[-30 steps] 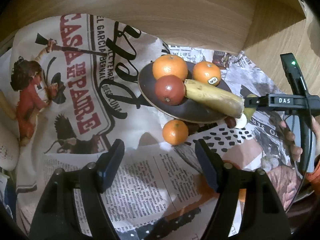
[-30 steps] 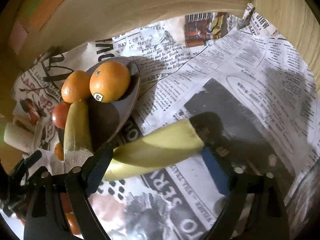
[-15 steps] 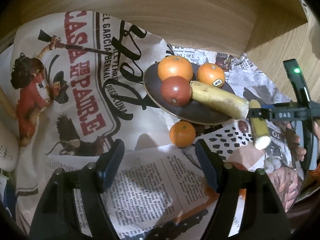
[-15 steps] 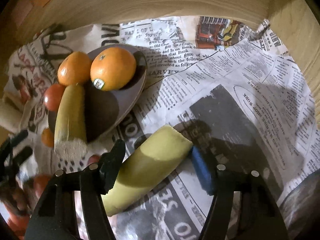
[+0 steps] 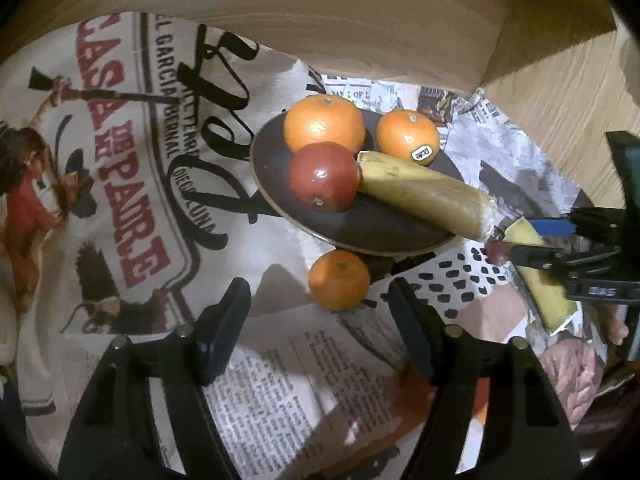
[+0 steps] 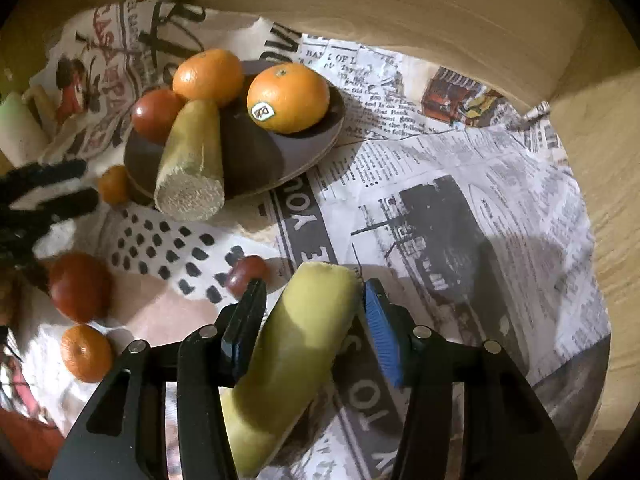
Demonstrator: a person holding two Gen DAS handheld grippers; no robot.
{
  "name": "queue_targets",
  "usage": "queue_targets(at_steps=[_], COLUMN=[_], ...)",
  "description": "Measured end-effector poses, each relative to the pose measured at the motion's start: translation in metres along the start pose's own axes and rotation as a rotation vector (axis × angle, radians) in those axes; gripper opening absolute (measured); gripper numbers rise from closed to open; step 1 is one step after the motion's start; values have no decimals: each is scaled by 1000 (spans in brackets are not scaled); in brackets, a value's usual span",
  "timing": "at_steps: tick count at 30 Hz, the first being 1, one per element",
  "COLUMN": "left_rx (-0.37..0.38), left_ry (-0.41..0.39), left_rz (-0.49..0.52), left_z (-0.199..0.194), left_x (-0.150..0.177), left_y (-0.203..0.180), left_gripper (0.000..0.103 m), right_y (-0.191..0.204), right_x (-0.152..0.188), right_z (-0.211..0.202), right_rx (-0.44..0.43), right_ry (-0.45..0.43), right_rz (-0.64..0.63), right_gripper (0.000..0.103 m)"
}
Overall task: Organize fruits
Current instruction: 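Release the banana and grasp the green-yellow banana with the right tool, then lower the green-yellow banana onto the plate and open the right tool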
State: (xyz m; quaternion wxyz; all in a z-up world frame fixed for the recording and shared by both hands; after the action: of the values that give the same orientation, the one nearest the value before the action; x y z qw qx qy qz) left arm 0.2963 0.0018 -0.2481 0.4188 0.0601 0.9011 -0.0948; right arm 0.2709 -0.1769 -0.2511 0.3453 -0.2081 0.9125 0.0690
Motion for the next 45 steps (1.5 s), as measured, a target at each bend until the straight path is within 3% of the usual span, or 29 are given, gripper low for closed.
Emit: queue_targets(at_steps=[4, 7, 12, 16, 25, 35, 45], left_rx=[13, 8, 17, 22, 16, 25, 59], left_ry=[61, 67, 71, 61, 48, -20, -35], left_rz=[32, 41, 24, 30, -21, -28, -3], left_z=[17, 23, 28, 26, 8, -19, -6], left_x=[7, 7, 3, 4, 8, -10, -38], left_y=[-7, -8, -7, -9, 6, 7, -18], left_gripper=[56, 56, 53, 35, 35, 35, 35], right_y=[4, 11, 11, 2, -15, -15, 8], right_x=[2, 18, 24, 22, 13, -32, -73], right_z=[-9, -7, -8, -9, -4, -22, -13], right_rx=[-53, -90, -55, -57, -76, -64, -129], right_ry=[-13, 13, -22, -16, -48, -163, -229], right_rz=[88, 129, 92, 100, 174, 124, 61], right_gripper=[55, 54, 48, 35, 34, 34, 34])
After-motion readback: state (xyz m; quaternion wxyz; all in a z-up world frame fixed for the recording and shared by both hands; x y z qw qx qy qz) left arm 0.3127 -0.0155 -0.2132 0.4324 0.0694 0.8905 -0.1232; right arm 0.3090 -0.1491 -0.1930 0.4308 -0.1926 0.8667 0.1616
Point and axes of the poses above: each gripper's, at about its wrist camera, not at the fingertips, and z roughly the way its jaws point, y to its left, x to its underside, the point moved 10 cm from there along z, roughly the way its jaws point, and after that the axes turned 13 degrees about -y, right-handed, at the moved point
